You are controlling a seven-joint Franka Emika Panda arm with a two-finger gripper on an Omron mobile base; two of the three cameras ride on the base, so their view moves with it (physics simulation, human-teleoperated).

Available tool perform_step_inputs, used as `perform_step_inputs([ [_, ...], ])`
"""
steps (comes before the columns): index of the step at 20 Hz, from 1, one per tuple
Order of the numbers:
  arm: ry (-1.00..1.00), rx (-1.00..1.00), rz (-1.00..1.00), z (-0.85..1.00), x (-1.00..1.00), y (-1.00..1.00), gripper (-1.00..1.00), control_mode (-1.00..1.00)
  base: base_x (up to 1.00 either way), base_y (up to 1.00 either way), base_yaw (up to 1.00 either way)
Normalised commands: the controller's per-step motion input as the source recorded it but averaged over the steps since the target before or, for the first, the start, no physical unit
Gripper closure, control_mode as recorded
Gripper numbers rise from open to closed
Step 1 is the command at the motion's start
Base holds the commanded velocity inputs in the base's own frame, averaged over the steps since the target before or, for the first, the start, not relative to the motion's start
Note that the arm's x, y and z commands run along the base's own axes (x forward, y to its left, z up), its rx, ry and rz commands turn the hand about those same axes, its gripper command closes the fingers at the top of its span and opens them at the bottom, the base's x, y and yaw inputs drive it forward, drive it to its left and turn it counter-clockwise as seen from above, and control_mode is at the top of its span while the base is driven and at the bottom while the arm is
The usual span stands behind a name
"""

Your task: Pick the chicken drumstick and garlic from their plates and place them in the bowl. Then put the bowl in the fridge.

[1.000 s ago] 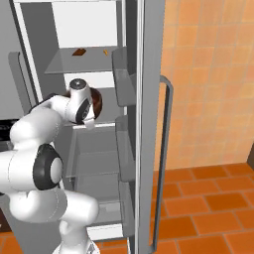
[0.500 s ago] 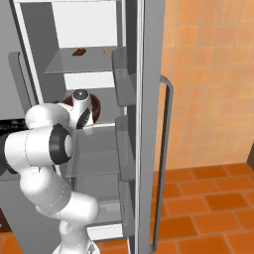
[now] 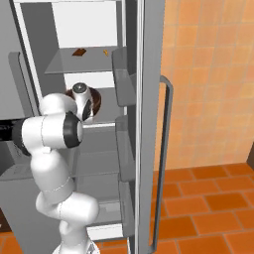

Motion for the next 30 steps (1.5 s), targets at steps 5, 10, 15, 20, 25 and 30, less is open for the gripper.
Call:
perform_step_inputs([
  [5,-0.02,0.0,-0.14,-0.05,0.4,0.0,1.0,-1.0,0.0,0.0,0.0],
  [10,-0.01,-0.01,-0.05,-0.03,0.31,0.0,1.0,-1.0,0.0,0.0,0.0],
  [15,0.0,0.0,0.0,0.0,-0.12,0.0,-1.0,-1.0,0.0,0.0,0.0],
  [20,-0.1,0.0,-0.02,0.05,-0.47,0.0,-1.0,-1.0,0.0,0.0,0.0],
  [25,-0.3,0.0,-0.04,0.54,-0.86,-0.06,-1.0,-1.0,0.0,0.0,0.0],
  [30,-0.35,0.03,-0.14,1.0,-0.94,-0.07,-1.0,-1.0,0.0,0.0,0.0],
])
